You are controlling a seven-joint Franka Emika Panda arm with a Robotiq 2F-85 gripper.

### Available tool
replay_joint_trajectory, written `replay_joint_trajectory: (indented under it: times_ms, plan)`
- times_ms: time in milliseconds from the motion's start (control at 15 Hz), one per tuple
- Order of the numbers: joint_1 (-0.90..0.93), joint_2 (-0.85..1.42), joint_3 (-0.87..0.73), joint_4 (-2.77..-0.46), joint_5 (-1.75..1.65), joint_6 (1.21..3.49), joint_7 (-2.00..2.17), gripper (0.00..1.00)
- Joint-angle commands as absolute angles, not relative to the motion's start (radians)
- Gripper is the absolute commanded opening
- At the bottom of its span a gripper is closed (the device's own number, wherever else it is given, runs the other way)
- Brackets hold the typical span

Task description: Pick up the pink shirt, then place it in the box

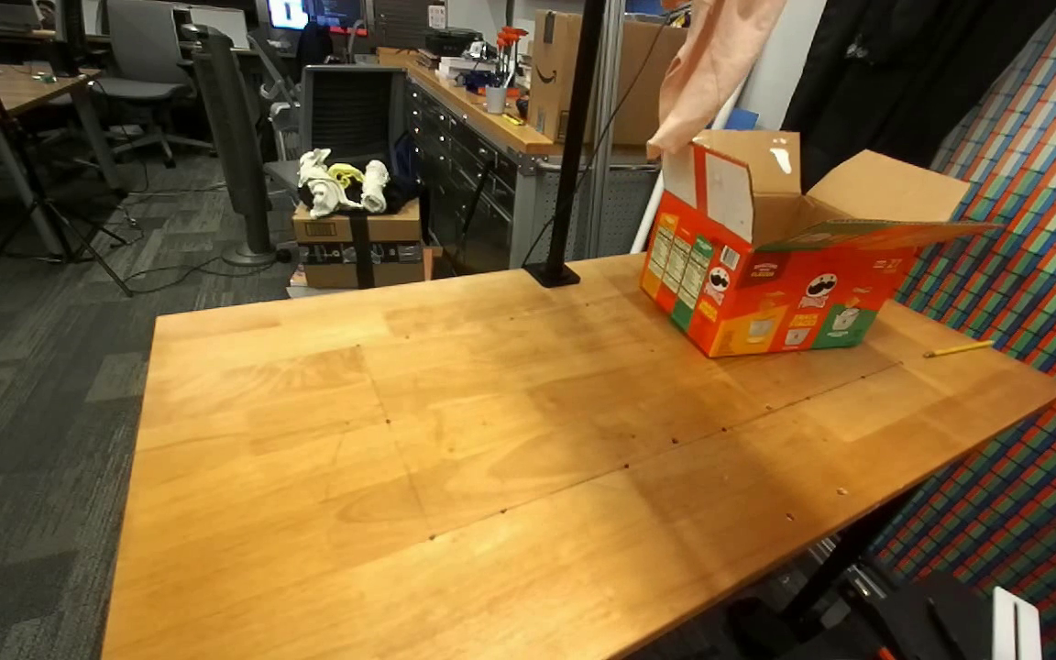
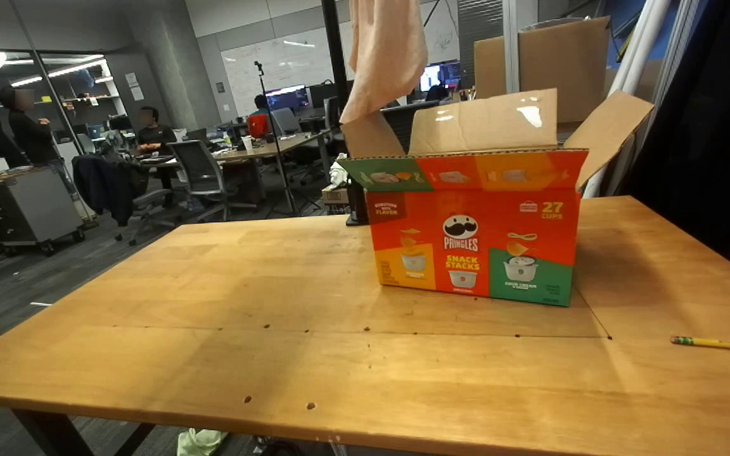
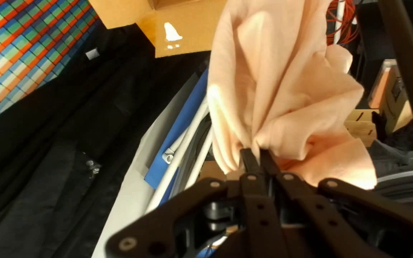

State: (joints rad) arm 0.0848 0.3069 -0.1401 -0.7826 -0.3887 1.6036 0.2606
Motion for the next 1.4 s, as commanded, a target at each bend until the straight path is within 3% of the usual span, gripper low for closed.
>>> replay_joint_trajectory:
  times_ms: [0,533,1333]
  plan:
    - [0.061,0.305,-0.158,-0.741,-0.382,1.565,0.293,0.02]
    - [0.037,0.266,-0.157,-0.848,-0.383,1.550,0.293,0.02]
    - [0.035,0.045,-0.127,-1.390,-0.282,1.593,0.289,0.02]
